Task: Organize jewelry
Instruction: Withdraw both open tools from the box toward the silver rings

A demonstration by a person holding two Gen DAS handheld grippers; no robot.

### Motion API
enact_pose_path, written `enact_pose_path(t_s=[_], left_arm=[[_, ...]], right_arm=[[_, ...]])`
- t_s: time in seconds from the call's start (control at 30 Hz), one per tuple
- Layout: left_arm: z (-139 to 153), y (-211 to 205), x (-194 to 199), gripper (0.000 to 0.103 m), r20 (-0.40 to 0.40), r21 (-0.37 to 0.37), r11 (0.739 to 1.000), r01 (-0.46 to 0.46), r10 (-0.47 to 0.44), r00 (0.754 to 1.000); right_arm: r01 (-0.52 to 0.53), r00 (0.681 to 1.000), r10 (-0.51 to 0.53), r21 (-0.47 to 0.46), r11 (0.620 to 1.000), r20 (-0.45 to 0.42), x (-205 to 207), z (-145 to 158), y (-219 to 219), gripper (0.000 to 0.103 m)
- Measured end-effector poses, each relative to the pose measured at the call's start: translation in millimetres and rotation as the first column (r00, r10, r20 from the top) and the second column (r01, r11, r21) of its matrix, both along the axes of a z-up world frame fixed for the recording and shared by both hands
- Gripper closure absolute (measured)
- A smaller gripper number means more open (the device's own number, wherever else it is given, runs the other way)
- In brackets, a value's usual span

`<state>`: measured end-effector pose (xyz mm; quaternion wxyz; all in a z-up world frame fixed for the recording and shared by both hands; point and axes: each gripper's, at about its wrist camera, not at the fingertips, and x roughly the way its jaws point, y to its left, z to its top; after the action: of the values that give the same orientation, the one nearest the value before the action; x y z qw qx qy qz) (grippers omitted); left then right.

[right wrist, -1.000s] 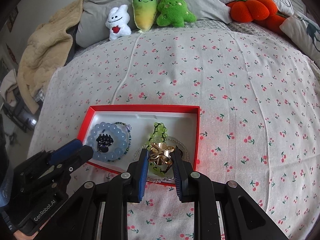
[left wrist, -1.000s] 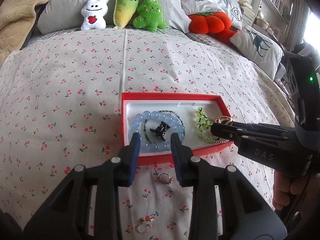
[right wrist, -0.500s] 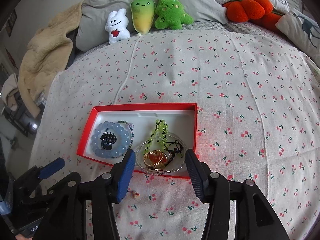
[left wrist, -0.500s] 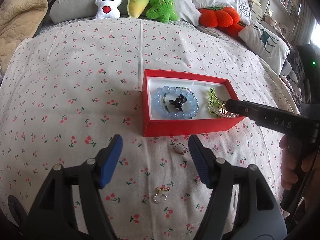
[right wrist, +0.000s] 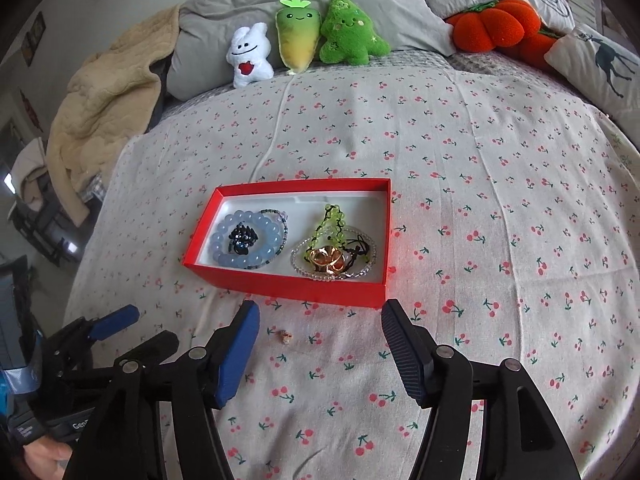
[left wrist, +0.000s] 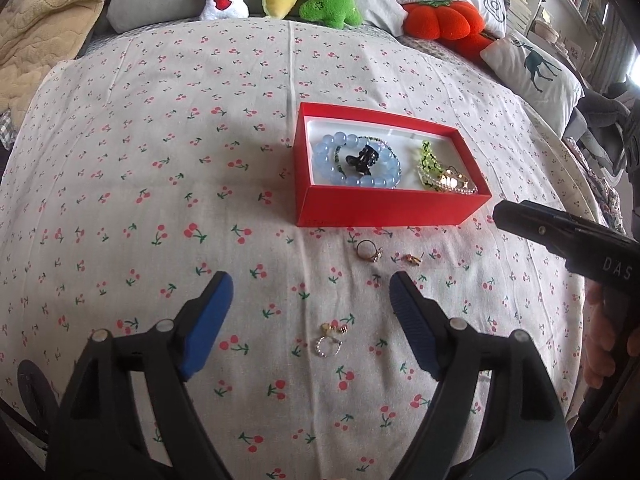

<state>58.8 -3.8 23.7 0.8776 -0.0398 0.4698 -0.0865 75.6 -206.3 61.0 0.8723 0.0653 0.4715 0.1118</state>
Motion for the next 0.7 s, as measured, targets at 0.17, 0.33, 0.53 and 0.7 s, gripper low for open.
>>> enact_pose_path(t_s=[0.17, 0.33, 0.53, 0.7], left_arm=[[-4.4, -1.6, -8.9, 0.021, -0.010, 0.027, 1.000, 0.013, -0.013, 1.000], [-11.3, -1.0, -17.2, 0.021, -0.023, 0.047, 0.998, 0.035, -0.034, 0.999], [-23.4, 3.4, -24.9, 0.021, -0.055, 0.066, 0.997, 0.047, -0.044, 0.998], [-31.4, 6.9, -32.1, 0.021, -0.071, 0.085, 0.995, 0.061, -0.055, 0.996]], right_arm=[[0.006, 1.000, -0.006, -0.022, 1.000, -0.011, -12.2, -4.0, -3.5, 0.032], [0.005, 1.000, -0.006, -0.047, 0.999, -0.024, -23.2, -12.3, -3.6, 0.030], [-0.028, 0.998, 0.023, -0.077, 0.997, -0.061, -36.4, -28.6, 1.5, 0.030], [-0.062, 0.995, 0.053, -0.102, 0.993, -0.083, -48.1, -41.7, 6.0, 0.029]])
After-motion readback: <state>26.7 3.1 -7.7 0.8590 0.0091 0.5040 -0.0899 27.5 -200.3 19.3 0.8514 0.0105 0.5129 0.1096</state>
